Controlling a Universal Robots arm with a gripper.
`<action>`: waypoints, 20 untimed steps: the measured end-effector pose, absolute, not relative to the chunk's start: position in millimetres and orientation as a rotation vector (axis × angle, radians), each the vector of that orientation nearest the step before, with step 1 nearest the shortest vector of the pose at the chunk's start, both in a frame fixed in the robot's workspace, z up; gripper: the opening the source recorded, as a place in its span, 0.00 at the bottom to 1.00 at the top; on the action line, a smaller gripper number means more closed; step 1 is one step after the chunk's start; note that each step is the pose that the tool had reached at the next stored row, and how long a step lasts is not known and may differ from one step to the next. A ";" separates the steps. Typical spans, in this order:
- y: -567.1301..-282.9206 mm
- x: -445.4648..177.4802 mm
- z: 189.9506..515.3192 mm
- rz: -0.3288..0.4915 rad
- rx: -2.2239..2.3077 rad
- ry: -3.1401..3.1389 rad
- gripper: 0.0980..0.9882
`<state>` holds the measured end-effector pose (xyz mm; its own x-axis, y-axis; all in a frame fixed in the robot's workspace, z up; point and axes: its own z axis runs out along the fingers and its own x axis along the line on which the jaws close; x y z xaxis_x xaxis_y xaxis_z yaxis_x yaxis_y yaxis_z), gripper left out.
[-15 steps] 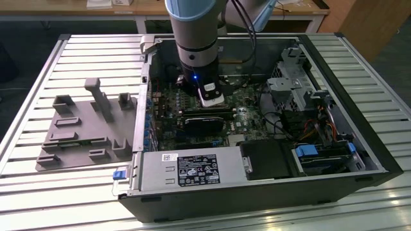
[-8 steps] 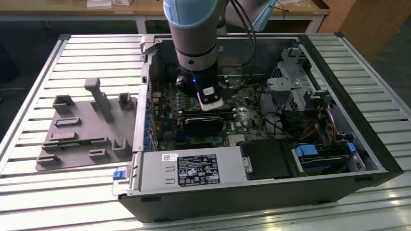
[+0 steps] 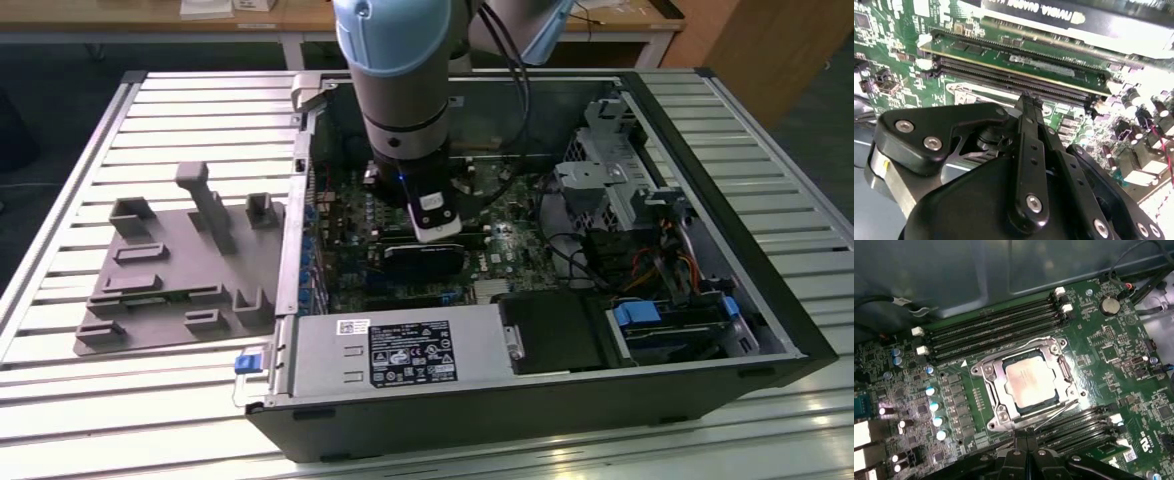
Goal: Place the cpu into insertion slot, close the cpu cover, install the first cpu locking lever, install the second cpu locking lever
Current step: 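Install the second cpu locking lever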
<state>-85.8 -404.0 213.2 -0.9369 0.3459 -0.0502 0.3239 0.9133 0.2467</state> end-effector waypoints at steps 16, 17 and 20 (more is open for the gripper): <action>-404.7 -90.6 205.5 0.435 0.520 2.982 0.00; -404.7 -90.7 205.2 0.436 0.520 2.982 0.00; -404.7 -91.4 204.2 0.438 0.520 2.981 0.00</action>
